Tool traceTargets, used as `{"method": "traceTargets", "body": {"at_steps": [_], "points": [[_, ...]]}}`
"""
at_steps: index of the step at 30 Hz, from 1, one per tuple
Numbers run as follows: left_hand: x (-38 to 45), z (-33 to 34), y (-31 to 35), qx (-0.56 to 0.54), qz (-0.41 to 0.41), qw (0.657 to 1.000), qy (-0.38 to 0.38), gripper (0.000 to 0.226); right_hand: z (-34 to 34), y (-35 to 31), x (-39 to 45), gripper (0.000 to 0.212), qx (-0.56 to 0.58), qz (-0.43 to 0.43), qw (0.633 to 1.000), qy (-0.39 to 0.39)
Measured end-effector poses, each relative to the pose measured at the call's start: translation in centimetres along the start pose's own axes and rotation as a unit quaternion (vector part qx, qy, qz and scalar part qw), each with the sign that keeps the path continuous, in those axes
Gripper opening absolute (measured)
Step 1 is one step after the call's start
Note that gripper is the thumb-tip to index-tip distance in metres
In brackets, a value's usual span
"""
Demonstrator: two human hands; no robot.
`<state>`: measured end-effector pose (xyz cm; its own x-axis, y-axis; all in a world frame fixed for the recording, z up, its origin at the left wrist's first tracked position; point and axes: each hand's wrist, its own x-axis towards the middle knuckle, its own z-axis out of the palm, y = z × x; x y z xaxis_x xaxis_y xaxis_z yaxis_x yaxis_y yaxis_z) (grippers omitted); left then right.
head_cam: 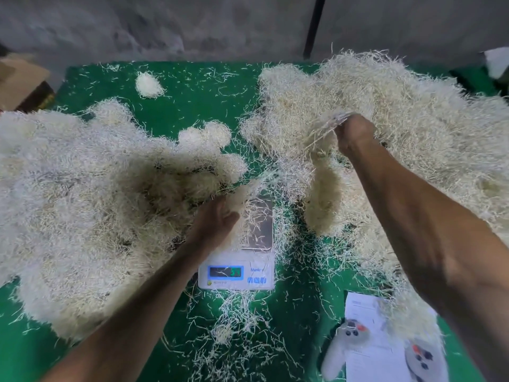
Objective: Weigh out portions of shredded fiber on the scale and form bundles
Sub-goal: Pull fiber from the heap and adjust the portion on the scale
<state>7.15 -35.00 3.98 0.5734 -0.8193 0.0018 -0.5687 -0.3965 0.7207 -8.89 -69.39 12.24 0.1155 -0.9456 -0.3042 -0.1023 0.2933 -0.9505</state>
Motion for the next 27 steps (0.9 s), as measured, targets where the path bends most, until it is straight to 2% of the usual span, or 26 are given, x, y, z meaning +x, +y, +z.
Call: {"method": "traceTargets", "body": {"at_steps": [2, 3, 4, 5, 6, 7, 8, 10, 12, 15, 16, 21, 25, 27], "points": [[-0.2, 0.1, -0.4, -0.011, -0.003, 1.000, 0.011, 0.028, 0.0, 0.2, -0.7, 0.047, -0.135, -0.034, 0.990, -0.035], [-0.2, 0.1, -0.3, -0.018, 0.001, 1.000, 0.016, 0.030, 0.1, 0.3, -1.8, 0.052, -0.240, -0.055, 0.966, -0.076], [-0.1, 0.1, -0.1, -0.027, 0.005, 0.999, 0.020, 0.033, 0.5, 0.6, -2.9, 0.056, -0.364, -0.094, 0.920, -0.115], [0.1, 0.2, 0.1, -0.027, 0.010, 0.999, 0.022, 0.035, 1.3, 1.1, -4.6, 0.056, -0.490, -0.156, 0.848, -0.126], [0.4, 0.2, 0.5, -0.012, 0.016, 1.000, 0.023, 0.034, 2.2, 1.7, -6.4, 0.049, -0.565, -0.237, 0.779, -0.135], [0.8, 0.3, 0.8, 0.010, 0.029, 0.999, 0.023, 0.030, 3.3, 2.3, -8.4, 0.040, -0.572, -0.301, 0.748, -0.152], [1.1, 0.3, 1.1, 0.029, 0.044, 0.998, 0.023, 0.020, 4.3, 2.9, -10.6, 0.038, -0.551, -0.341, 0.738, -0.190], [1.5, -0.1, 2.0, 0.057, 0.073, 0.995, 0.022, 0.005, 6.4, 4.4, -14.7, 0.056, -0.508, -0.335, 0.739, -0.290], [1.7, -0.3, 3.1, 0.054, 0.112, 0.992, 0.022, 0.014, 7.6, 6.4, -17.4, 0.071, -0.524, -0.294, 0.725, -0.337], [1.3, 0.4, 4.6, 0.081, 0.109, 0.991, 0.013, 0.012, 7.7, 8.1, -16.9, 0.064, -0.532, -0.304, 0.741, -0.275], [1.0, 0.8, 5.0, 0.100, 0.091, 0.991, 0.022, 0.020, 7.9, 8.3, -16.1, 0.061, -0.536, -0.306, 0.745, -0.254], [2.3, 0.6, 7.3, 0.154, 0.059, 0.986, 0.032, 0.021, 9.1, 7.8, -13.5, 0.044, -0.541, -0.303, 0.758, -0.201], [4.3, -0.9, 8.7, 0.182, 0.081, 0.980, 0.020, 0.020, 10.1, 6.9, -12.3, 0.047, -0.518, -0.315, 0.778, -0.169], [5.0, -1.5, 8.9, 0.196, 0.083, 0.977, 0.017, 0.021, 10.8, 6.3, -11.9, 0.045, -0.527, -0.311, 0.773, -0.168]]}}
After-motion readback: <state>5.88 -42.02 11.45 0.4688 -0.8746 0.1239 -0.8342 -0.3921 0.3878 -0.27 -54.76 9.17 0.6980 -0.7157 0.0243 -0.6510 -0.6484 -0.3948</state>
